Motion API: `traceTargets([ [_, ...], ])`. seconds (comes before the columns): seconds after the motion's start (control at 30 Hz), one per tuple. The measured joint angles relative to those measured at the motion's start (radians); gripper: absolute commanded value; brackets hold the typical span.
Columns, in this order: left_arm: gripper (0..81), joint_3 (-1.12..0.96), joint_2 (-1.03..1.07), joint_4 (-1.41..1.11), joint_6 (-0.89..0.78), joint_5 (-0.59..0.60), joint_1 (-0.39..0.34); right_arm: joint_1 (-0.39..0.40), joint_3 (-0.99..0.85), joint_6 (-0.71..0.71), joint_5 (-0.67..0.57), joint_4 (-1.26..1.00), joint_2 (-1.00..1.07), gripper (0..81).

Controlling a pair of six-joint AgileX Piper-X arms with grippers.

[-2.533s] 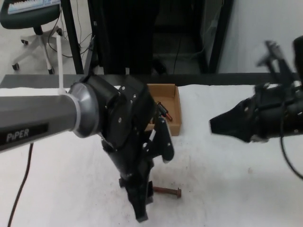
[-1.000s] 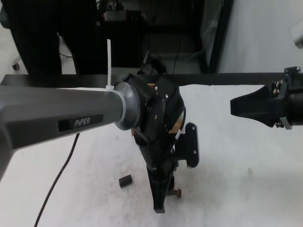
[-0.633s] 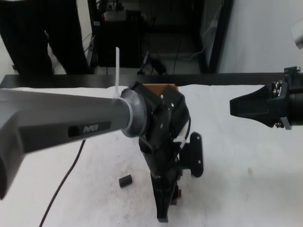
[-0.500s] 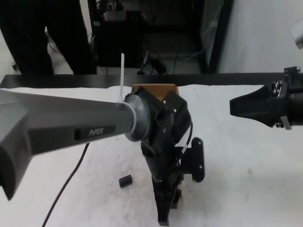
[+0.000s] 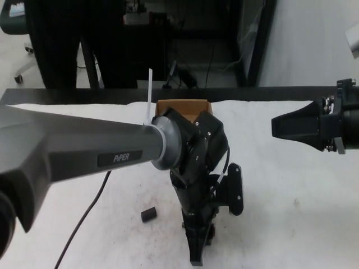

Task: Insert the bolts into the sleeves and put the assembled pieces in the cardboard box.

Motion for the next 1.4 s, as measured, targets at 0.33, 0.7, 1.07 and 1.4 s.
traceTargets([
  [0.33, 0.0, 0.0, 0.0, 0.0, 0.006, -0.028, -0.006, 0.0, 0.0, 0.0, -0.007, 0.0, 0.0, 16.7],
  [0.7, 0.0, -0.004, -0.011, -0.058, -0.111, -0.109, -0.011, 0.0, 0.0, 0.019, -0.007, 0.0, 0.0, 16.7],
  [1.07, 0.0, 0.018, -0.274, -0.205, -0.524, -0.112, 0.064, 0.0, -0.004, 0.022, -0.009, 0.0, -0.003, 16.7],
  [1.4, 0.0, 0.452, -0.698, -0.559, -0.988, 0.183, 0.228, 0.0, -0.054, 0.022, -0.01, -0.039, -0.01, 16.7],
])
